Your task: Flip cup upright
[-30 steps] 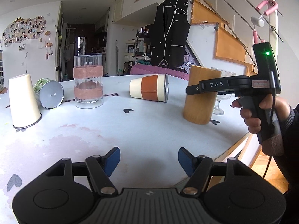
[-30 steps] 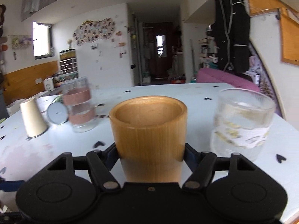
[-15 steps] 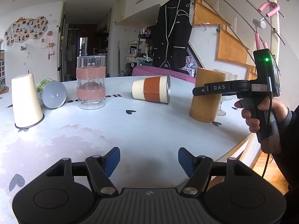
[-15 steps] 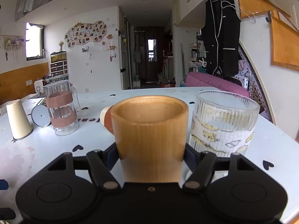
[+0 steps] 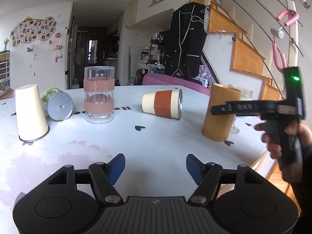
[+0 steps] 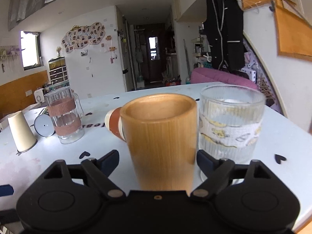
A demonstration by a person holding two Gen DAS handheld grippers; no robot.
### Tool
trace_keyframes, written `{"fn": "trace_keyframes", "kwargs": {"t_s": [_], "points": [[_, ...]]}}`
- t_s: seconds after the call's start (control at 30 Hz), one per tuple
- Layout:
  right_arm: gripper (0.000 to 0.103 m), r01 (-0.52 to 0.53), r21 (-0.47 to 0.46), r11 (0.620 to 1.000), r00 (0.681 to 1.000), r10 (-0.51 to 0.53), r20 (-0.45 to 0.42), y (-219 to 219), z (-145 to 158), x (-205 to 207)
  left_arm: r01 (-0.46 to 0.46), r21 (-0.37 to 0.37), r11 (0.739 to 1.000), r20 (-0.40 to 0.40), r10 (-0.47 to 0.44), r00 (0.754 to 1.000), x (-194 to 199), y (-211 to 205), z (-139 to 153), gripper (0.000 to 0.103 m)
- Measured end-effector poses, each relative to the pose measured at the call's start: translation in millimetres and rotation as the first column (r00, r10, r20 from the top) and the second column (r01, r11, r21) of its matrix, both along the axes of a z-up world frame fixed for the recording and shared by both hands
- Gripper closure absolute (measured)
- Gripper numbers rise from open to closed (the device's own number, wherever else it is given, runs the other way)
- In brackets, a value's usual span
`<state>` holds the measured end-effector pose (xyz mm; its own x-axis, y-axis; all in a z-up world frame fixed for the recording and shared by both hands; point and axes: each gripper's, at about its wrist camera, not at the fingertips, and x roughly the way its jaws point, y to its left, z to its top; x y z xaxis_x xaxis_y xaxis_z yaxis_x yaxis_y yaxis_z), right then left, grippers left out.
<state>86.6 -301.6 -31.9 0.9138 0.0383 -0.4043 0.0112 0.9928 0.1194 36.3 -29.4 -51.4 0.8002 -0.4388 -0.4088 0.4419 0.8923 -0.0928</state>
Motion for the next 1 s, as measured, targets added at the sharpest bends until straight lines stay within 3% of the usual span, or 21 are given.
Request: {"fn": "trace_keyframes", "kwargs": {"t_s": [0.53,1.0], "points": [[0.003,0.055,-0.043,0.998,0.992,-0.05,0.116,10.2,37.2,-77.6,-0.093,-0.013,0.996,0.045,0.094,0.995,-3.1,-8.7,45.4,0.01],[0.002,0.079,-0.082,0.994,0.988,-0.067,0.138,14.9,37.8,-115.2,-0.152,0.009,0.988,0.073,0.151,0.986,-15.3,-17.5,52.5,0.0]]}}
